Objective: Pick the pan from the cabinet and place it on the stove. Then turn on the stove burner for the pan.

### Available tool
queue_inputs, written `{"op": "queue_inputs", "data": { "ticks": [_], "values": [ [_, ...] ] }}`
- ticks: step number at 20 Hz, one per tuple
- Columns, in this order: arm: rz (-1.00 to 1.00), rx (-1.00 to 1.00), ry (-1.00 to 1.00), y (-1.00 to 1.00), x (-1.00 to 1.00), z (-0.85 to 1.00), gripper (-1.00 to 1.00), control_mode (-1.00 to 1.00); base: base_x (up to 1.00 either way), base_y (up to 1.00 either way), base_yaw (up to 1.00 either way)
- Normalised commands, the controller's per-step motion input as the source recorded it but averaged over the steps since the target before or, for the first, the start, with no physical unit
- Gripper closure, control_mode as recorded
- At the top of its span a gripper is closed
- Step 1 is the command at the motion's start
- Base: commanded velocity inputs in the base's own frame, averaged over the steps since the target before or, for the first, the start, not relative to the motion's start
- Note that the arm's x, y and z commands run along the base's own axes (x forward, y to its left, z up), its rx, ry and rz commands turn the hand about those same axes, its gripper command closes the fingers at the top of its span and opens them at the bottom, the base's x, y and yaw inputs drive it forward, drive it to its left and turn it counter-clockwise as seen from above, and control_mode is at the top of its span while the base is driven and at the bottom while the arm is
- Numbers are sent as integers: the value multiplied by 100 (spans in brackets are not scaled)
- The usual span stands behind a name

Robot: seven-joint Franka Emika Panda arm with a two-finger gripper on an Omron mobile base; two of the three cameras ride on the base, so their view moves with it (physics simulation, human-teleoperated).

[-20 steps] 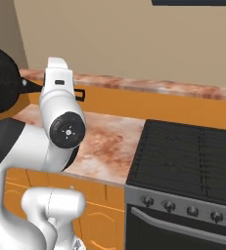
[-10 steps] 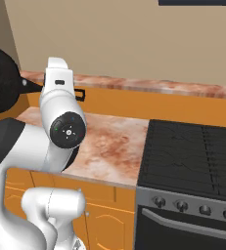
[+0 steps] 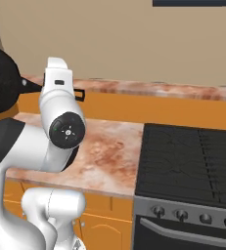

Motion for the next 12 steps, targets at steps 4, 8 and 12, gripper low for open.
{"op": "queue_inputs", "data": {
  "ticks": [4,8,12],
  "values": [
    [0,0,0,0,0,0,100,100,39,3,-11],
    [0,0,0,0,0,0,100,100,38,3,-9],
    [0,0,0,0,0,0,100,100,34,8,-2]
  ]
}}
